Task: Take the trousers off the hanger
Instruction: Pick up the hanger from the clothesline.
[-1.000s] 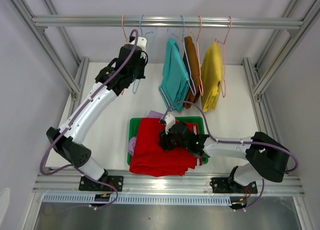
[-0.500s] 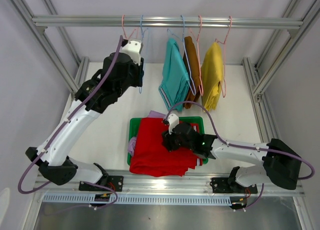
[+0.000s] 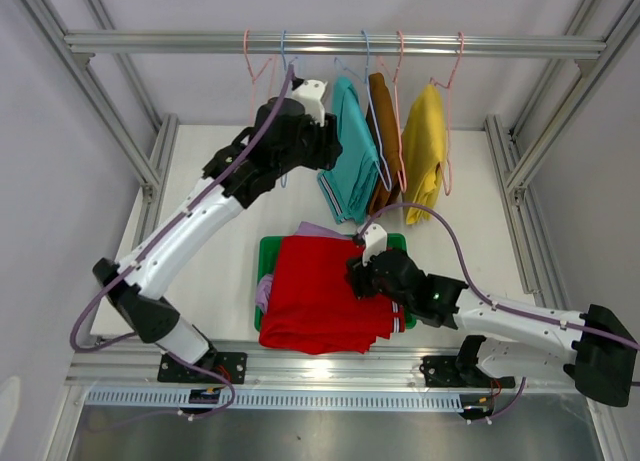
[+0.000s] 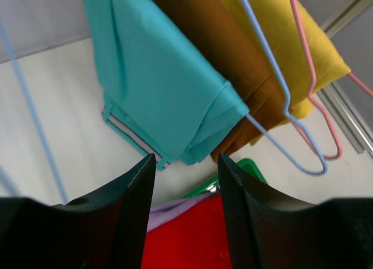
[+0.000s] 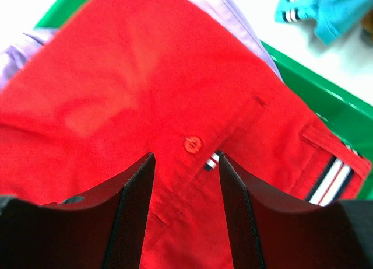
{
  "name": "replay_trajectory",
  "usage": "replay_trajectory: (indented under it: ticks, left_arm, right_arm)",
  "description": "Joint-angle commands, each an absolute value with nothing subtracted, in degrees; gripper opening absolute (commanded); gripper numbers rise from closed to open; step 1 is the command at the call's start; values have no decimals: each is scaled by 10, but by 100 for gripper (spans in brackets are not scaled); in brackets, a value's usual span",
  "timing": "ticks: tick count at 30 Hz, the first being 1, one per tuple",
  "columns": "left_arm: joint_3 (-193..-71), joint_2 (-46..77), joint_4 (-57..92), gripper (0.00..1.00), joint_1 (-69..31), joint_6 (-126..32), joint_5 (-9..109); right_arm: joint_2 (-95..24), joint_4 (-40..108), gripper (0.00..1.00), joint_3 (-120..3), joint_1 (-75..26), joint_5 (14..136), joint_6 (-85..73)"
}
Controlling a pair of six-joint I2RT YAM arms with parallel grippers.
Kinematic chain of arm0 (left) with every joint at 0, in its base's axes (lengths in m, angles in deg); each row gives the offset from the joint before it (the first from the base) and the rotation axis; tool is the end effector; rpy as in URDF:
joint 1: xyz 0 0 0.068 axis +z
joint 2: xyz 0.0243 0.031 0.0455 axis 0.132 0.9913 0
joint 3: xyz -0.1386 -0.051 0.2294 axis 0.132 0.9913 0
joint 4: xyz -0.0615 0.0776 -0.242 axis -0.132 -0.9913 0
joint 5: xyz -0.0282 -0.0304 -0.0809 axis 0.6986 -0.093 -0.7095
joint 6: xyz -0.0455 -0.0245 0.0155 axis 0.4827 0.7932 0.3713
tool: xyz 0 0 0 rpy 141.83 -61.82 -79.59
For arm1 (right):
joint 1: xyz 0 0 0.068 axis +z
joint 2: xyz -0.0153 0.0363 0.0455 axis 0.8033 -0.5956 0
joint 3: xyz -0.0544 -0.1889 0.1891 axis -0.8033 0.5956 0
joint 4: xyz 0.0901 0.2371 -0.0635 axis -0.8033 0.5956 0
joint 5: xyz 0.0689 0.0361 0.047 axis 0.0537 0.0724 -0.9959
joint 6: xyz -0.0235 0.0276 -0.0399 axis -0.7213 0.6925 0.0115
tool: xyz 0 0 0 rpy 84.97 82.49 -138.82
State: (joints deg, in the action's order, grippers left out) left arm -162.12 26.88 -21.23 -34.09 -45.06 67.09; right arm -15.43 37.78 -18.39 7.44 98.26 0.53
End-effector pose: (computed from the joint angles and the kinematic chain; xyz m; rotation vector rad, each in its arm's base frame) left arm 0.2502 -0.2153 0.4594 0.3779 1.9306 -0.4873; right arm 0.1222 0.1999 0.2404 -0.6975 1.9885 0.5060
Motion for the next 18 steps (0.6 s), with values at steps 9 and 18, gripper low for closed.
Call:
replay_trajectory:
  ticks: [9, 18]
  left_arm:
    - [-1706, 380, -43, 54, -348, -386, 586]
    - [-1776, 440, -11, 59, -350, -410, 598]
  right_arm:
    - [-159, 377, 53, -167, 71, 1011, 14]
    - [-173, 370, 53, -165, 69, 1004, 13]
